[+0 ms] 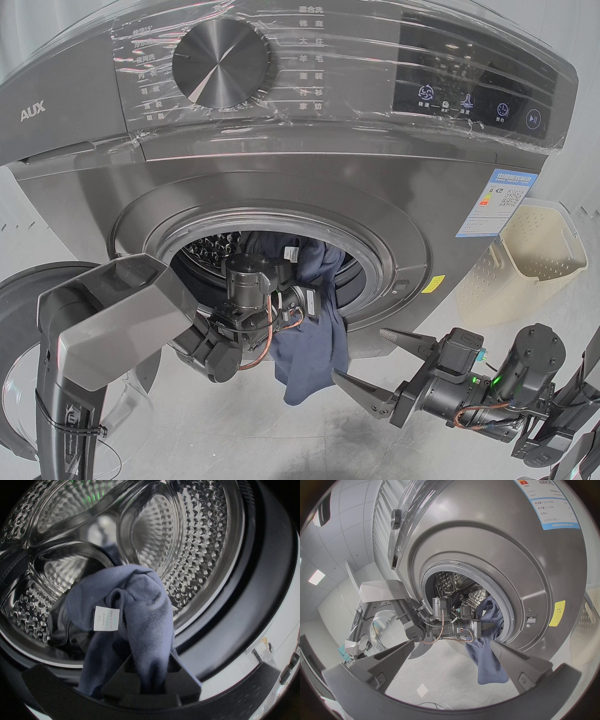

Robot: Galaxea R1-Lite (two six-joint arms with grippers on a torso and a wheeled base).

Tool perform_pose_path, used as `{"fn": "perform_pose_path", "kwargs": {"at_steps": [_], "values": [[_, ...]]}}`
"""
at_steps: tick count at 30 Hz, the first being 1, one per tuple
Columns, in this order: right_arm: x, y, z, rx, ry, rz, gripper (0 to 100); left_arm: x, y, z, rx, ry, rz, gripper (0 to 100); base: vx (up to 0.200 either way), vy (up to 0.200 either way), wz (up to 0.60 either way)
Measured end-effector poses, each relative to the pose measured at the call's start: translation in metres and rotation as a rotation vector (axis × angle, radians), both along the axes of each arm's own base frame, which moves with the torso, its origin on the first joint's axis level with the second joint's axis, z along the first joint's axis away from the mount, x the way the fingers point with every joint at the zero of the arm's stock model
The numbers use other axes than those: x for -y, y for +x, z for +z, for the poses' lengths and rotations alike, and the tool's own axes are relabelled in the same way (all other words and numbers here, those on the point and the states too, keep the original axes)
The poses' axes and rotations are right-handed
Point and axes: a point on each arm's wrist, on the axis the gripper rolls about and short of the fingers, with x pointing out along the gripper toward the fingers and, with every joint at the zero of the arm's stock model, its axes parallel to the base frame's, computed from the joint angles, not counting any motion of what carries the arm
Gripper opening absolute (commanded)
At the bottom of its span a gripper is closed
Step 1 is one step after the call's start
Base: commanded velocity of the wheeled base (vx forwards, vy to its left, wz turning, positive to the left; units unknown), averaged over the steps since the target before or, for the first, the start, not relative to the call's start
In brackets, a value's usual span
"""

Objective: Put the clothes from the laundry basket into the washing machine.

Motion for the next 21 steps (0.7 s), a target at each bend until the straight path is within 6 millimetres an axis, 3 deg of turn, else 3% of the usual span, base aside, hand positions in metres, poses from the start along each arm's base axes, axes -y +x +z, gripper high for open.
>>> {"fn": "perform_pose_path", "kwargs": {"at_steps": [5, 14, 15, 21], "values": [[0.0, 0.0, 0.0, 0.0, 0.0, 0.0, 100, -0.004, 0.018, 0.019, 0.067, -0.044, 0.068, 0, 0.0, 0.0, 0.0], [0.0, 0.0, 0.001, 0.002, 0.003, 0.0, 100, -0.028, 0.06, 0.064, 0.211, -0.15, 0.231, 0, 0.0, 0.0, 0.0], [-0.001, 0.001, 0.001, 0.003, 0.003, 0.0, 100, -0.03, 0.062, 0.065, 0.212, -0.152, 0.24, 100, 0.0, 0.0, 0.0], [-0.001, 0.001, 0.0, 0.001, 0.001, -0.001, 100, -0.031, 0.066, 0.063, 0.204, -0.179, 0.247, 100, 0.0, 0.0, 0.0]]}}
